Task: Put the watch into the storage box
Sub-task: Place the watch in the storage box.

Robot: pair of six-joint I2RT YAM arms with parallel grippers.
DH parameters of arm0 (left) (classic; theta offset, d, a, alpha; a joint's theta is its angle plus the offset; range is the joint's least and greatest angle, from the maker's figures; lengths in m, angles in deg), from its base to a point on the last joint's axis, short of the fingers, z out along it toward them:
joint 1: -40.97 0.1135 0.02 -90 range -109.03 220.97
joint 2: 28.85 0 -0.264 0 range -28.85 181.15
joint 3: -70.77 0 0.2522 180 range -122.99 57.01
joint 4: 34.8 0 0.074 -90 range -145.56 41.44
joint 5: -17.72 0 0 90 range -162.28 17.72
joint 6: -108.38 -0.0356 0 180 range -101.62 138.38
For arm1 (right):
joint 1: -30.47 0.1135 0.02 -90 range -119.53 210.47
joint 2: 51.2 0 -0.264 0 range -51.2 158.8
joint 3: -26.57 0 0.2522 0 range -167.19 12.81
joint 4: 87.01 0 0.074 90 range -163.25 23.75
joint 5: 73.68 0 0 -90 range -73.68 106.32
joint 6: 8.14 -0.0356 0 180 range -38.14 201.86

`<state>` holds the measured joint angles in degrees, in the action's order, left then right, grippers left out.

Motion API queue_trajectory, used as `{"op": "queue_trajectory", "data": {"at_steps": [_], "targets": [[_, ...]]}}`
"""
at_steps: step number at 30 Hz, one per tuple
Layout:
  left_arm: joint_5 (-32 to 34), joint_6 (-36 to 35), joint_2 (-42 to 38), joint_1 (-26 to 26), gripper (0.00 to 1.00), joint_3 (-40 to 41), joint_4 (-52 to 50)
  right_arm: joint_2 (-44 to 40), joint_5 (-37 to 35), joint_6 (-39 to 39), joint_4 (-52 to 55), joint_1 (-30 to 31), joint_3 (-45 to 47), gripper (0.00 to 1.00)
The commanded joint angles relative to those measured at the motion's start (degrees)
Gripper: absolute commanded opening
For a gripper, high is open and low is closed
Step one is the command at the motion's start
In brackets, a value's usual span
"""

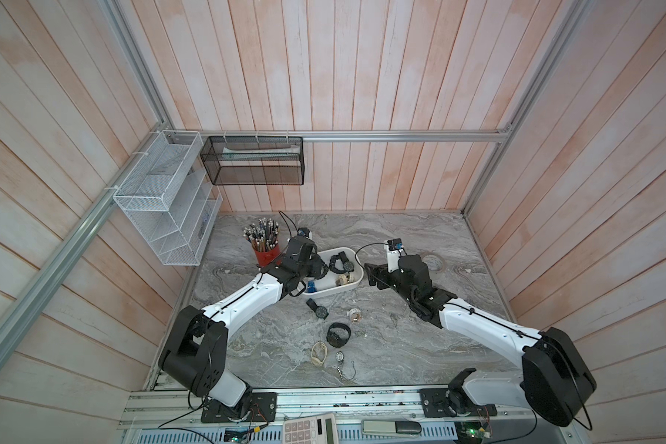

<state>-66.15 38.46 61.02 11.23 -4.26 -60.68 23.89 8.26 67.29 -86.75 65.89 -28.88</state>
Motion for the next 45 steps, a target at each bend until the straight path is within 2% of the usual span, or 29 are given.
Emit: {"op": "queue_trajectory", "data": {"at_steps": [1, 17, 19, 22, 26, 29, 32, 35, 40, 45], "targets": [[-1.58, -1.09, 2.18, 0.12, 0.16, -2.09, 2.6, -0.91, -0.88, 0.42, 0.38, -0.41, 0.65, 0.88], [-2.04, -0.73, 11.72, 0.12, 0.17, -5.35, 1.16, -0.64, -0.7, 0.42, 0.29, -0.74, 0.69, 0.87], [-2.15, -0.57, 11.76, 0.12, 0.24, -5.58, 0.61, -0.72, -0.64, 0.46, 0.31, -0.78, 0.67, 0.88], [-2.37, -0.43, 9.97, 0.16, 0.49, -4.76, 0.95, -0.65, -0.58, 0.51, 0.27, -0.8, 0.65, 0.88], [-3.53, 0.05, 5.69, 0.15, 0.78, -3.25, 2.39, -0.36, -0.2, 0.51, 0.3, -0.94, 0.06, 0.88], [-4.76, 0.41, 1.73, 0.12, 0.92, -1.63, 4.22, -0.12, 0.13, 0.42, 0.41, -0.91, -0.57, 0.87], [-5.75, 0.6, -3.8, 0.13, 1.0, 1.09, 6.54, 0.23, 0.59, 0.35, 0.79, -0.88, -1.26, 0.87], [-6.57, 1.49, -11.5, 0.17, 1.0, 6.91, 9.78, 0.49, 0.91, -0.06, 1.1, -0.9, -1.69, 0.88], [-6.69, 5.77, -26.8, 0.16, 1.0, 22.69, 15.57, 1.43, 1.61, -1.46, 1.91, -0.93, -2.16, 0.87], [-5.61, 9.39, -35.57, 0.2, 1.0, 31.62, 14.69, 2.19, 3.19, -2.6, 2.84, -0.92, -2.56, 0.87]]}}
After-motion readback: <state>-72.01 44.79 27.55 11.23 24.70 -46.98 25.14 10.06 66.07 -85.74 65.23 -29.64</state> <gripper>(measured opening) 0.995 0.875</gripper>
